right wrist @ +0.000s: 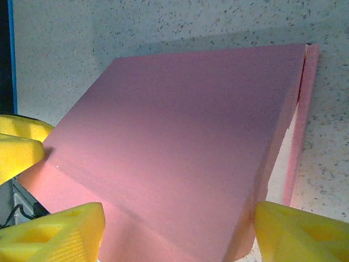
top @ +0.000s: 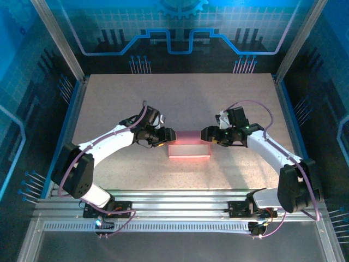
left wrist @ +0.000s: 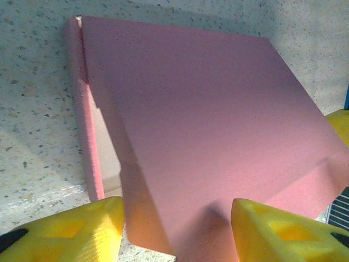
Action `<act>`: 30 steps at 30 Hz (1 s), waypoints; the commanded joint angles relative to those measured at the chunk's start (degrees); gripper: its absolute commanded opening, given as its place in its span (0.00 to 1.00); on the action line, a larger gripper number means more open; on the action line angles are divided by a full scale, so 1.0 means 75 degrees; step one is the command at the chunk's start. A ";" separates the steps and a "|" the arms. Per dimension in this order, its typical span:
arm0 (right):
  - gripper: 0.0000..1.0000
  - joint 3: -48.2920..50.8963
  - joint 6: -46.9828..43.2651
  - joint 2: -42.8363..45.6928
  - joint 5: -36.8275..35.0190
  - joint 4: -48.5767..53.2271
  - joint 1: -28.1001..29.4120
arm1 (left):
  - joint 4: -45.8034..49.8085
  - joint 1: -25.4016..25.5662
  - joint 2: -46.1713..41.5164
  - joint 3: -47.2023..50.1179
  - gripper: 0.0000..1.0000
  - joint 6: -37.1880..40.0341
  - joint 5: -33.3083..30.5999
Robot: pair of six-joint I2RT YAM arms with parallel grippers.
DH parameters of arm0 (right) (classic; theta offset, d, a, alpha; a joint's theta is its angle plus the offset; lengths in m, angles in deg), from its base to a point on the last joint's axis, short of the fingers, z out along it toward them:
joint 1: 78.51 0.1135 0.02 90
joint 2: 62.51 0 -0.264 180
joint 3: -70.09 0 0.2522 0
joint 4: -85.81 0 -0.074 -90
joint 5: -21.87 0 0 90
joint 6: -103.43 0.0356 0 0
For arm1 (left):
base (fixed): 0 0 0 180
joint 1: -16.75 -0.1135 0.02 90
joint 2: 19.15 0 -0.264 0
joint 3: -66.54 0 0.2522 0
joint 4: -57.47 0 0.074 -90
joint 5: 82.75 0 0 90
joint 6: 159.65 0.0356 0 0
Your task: Fold the paper box
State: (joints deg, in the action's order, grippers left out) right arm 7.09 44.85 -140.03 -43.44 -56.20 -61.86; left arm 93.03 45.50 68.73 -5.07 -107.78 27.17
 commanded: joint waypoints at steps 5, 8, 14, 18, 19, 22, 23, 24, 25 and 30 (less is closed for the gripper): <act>0.66 -0.0082 0.0146 -0.0207 0.0268 -0.0356 0.0200 | -0.0198 0.0134 0.0154 -0.0151 0.53 -0.0250 0.0345; 0.62 -0.0081 0.0168 -0.0247 0.0265 -0.0383 0.0262 | -0.0343 0.0131 0.0166 -0.0098 0.50 -0.0349 0.0377; 0.55 -0.0019 0.0196 -0.0269 0.0192 -0.0425 0.0345 | -0.0658 0.0149 0.0187 0.0033 0.39 -0.0547 0.0410; 0.54 0.0151 0.0205 -0.0206 0.0074 -0.0482 0.0377 | -0.0709 0.0196 0.0168 0.0299 0.37 -0.0506 0.0253; 0.54 0.0199 0.0202 -0.0182 0.0040 -0.0488 0.0382 | -0.0716 0.0194 0.0149 0.0399 0.37 -0.0489 0.0211; 0.54 0.0327 0.0170 -0.0120 -0.0091 -0.0493 0.0397 | -0.0789 0.0222 0.0118 0.0721 0.37 -0.0447 0.0042; 0.54 0.0380 0.0161 -0.0127 -0.0107 -0.0507 0.0399 | -0.0857 0.0253 0.0108 0.0833 0.37 -0.0469 0.0046; 0.53 0.0428 0.0158 -0.0128 -0.0110 -0.0532 0.0401 | -0.0949 0.0276 0.0108 0.0966 0.37 -0.0503 0.0051; 0.53 0.0468 0.0149 -0.0129 -0.0117 -0.0546 0.0424 | -0.1012 0.0308 0.0133 0.1076 0.37 -0.0528 0.0033; 0.52 0.0587 0.0033 -0.0150 -0.0322 -0.0451 0.0506 | -0.1126 0.0424 0.0199 0.1362 0.38 -0.0553 -0.0098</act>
State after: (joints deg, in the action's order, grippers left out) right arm 11.07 45.92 -141.62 -46.78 -58.45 -59.35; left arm 85.08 47.82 69.21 3.59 -111.38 27.22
